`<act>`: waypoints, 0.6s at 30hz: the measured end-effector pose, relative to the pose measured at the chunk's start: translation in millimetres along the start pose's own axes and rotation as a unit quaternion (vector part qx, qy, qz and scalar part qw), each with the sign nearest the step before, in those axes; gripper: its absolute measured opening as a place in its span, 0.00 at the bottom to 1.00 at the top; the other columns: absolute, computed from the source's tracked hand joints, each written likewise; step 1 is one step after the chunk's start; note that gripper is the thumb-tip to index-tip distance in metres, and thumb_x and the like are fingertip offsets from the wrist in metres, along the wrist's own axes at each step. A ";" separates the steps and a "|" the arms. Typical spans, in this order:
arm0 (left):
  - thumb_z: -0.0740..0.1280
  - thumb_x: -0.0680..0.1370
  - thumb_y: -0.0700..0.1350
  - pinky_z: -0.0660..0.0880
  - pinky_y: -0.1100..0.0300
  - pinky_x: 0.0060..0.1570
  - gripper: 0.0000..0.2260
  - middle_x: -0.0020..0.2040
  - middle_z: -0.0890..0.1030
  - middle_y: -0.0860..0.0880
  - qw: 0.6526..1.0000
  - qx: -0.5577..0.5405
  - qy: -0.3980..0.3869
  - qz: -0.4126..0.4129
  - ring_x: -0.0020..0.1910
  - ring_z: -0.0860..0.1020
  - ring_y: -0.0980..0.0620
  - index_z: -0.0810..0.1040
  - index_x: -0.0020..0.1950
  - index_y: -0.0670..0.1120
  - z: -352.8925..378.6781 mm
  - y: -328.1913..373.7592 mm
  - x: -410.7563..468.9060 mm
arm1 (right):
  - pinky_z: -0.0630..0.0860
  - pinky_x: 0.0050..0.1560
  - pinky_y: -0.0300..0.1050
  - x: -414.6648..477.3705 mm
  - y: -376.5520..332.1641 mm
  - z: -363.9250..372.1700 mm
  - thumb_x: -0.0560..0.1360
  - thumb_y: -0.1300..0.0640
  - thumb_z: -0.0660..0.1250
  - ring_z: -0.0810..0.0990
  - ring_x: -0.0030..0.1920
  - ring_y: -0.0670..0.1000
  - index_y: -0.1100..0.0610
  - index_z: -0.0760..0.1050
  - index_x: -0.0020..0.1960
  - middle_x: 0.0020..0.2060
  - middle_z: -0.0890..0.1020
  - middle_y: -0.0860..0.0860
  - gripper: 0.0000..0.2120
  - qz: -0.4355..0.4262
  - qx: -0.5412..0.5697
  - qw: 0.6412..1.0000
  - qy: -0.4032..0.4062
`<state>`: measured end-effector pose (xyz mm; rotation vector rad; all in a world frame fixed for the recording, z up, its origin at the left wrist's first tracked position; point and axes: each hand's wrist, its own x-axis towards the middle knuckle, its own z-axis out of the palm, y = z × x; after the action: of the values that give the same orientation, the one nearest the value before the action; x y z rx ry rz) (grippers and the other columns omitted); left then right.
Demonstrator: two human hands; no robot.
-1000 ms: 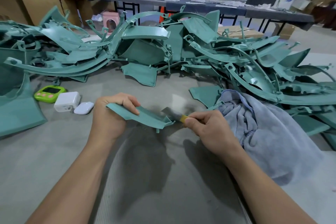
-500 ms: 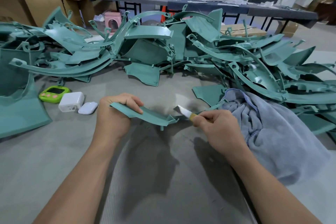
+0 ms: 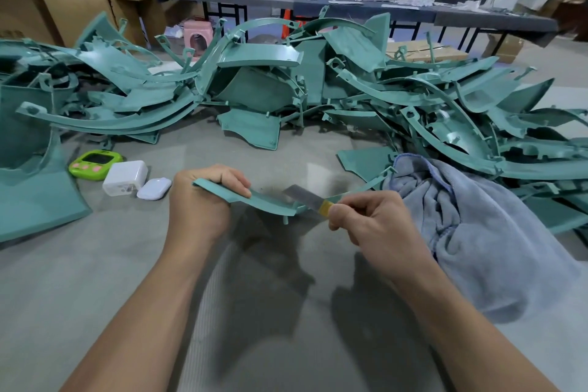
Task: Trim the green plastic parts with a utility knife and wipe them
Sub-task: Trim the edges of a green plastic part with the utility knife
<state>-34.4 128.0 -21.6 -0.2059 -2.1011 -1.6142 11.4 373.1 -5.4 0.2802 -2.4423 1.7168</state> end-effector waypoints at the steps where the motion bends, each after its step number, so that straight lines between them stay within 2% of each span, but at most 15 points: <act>1: 0.63 0.65 0.19 0.77 0.64 0.38 0.31 0.34 0.84 0.57 1.000 -0.006 0.004 -0.013 0.36 0.81 0.60 0.83 0.26 0.57 1.1 1.7 -0.9 | 0.58 0.27 0.47 1.4 -0.1 -1.5 0.75 0.55 0.72 0.61 0.26 0.50 0.55 0.82 0.33 0.22 0.68 0.49 0.11 0.001 -0.020 1.000 0.021; 3: 0.62 0.65 0.19 0.77 0.64 0.38 0.31 0.33 0.83 0.57 0.999 -0.012 0.011 -0.028 0.35 0.80 0.61 0.82 0.25 0.57 2.6 4.5 -1.9 | 0.58 0.27 0.47 1.8 -0.1 -4.8 0.75 0.57 0.72 0.62 0.25 0.50 0.56 0.82 0.34 0.22 0.69 0.51 0.12 -0.007 0.016 0.999 0.048; 5: 0.62 0.65 0.18 0.77 0.62 0.39 0.31 0.32 0.83 0.57 0.999 -0.018 0.016 -0.039 0.35 0.80 0.61 0.82 0.25 0.56 3.3 5.7 -2.3 | 0.58 0.25 0.44 -1.6 -3.4 -4.8 0.74 0.54 0.71 0.62 0.25 0.49 0.56 0.82 0.34 0.22 0.69 0.49 0.11 -0.021 0.056 0.998 0.019; 7: 0.61 0.64 0.19 0.77 0.60 0.39 0.30 0.33 0.84 0.56 0.998 -0.018 0.023 -0.048 0.35 0.81 0.60 0.82 0.25 0.55 3.9 6.0 -2.7 | 0.59 0.25 0.45 -4.0 -4.2 -1.0 0.75 0.53 0.71 0.62 0.25 0.47 0.53 0.82 0.34 0.22 0.68 0.46 0.11 -0.017 -0.003 1.000 -0.006; 10: 0.62 0.64 0.24 0.76 0.65 0.36 0.25 0.33 0.84 0.55 0.998 -0.014 0.033 -0.061 0.35 0.81 0.60 0.84 0.28 0.55 5.2 5.7 -3.5 | 0.59 0.24 0.41 0.2 1.0 -5.0 0.77 0.56 0.71 0.61 0.23 0.44 0.54 0.81 0.33 0.20 0.67 0.44 0.13 0.001 -0.085 0.993 0.076; 12: 0.63 0.62 0.31 0.76 0.65 0.36 0.19 0.34 0.85 0.53 0.996 -0.026 0.036 -0.072 0.36 0.82 0.59 0.85 0.31 0.54 5.1 6.6 -4.3 | 0.58 0.24 0.41 1.0 2.3 -7.9 0.76 0.56 0.70 0.60 0.23 0.44 0.57 0.80 0.34 0.21 0.66 0.45 0.13 -0.002 -0.038 0.994 0.107; 15: 0.69 0.64 0.37 0.78 0.57 0.40 0.13 0.38 0.86 0.51 0.992 -0.089 0.029 -0.083 0.39 0.84 0.52 0.88 0.39 0.53 8.2 8.8 -5.4 | 0.58 0.24 0.41 0.0 2.4 -4.8 0.74 0.50 0.67 0.60 0.23 0.46 0.57 0.80 0.37 0.21 0.66 0.45 0.13 -0.012 0.030 0.992 0.119; 18: 0.73 0.71 0.42 0.81 0.61 0.43 0.11 0.46 0.88 0.52 0.976 -0.196 0.061 -0.074 0.47 0.86 0.52 0.89 0.46 0.56 11.3 15.4 -4.7 | 0.59 0.24 0.40 -1.1 -0.3 -3.5 0.76 0.45 0.66 0.62 0.24 0.46 0.55 0.80 0.39 0.22 0.67 0.45 0.15 -0.046 0.046 0.986 0.151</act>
<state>-27.3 143.9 -12.4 -0.0754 -1.7259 -2.0662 12.5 376.3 -4.2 0.1287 -2.1072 1.6948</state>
